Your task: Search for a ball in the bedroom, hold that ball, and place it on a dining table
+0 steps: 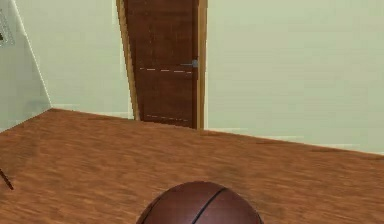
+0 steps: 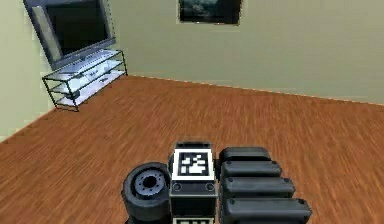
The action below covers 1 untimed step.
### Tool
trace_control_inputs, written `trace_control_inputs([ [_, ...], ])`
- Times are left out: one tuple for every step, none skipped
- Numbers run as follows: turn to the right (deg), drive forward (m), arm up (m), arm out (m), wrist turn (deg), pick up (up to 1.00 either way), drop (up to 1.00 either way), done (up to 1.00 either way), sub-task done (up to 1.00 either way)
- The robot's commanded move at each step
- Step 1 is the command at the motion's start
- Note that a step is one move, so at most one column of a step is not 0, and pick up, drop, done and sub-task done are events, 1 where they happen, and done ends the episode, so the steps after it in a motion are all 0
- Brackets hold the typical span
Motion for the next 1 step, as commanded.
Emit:
trace_control_inputs([
  [-33.0,0.0,0.0,0.0,0.0,0.0,0.0,0.0,0.0],
])
